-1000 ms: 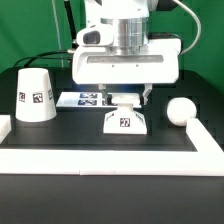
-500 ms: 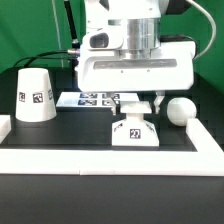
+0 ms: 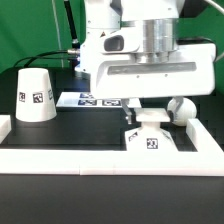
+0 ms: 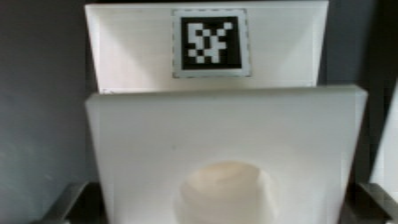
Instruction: Assemble lamp
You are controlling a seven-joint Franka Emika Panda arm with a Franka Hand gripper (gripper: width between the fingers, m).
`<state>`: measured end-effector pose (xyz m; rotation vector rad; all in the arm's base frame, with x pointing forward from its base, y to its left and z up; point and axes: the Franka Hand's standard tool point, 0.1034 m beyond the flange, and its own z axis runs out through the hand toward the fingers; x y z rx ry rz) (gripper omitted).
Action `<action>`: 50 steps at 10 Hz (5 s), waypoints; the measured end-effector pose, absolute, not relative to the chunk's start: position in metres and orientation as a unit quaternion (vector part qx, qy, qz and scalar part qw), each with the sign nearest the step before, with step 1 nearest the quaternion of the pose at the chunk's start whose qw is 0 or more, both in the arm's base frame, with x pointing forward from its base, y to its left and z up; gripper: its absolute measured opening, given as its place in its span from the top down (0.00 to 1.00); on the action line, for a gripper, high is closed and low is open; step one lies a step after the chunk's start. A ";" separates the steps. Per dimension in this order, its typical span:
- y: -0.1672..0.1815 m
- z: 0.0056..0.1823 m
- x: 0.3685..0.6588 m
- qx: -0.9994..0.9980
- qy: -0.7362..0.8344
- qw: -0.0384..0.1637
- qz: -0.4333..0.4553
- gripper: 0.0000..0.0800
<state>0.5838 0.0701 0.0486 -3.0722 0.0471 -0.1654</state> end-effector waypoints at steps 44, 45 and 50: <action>0.148 0.042 0.480 -0.916 -0.031 -0.009 0.399 0.13; 0.150 0.042 0.479 -0.917 -0.032 -0.010 0.399 0.13; 0.145 0.033 0.471 -0.915 -0.028 -0.011 0.403 0.13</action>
Offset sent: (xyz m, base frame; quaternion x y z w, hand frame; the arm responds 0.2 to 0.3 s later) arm 0.0204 0.0212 -0.0100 0.0006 0.0017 -0.0210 0.9998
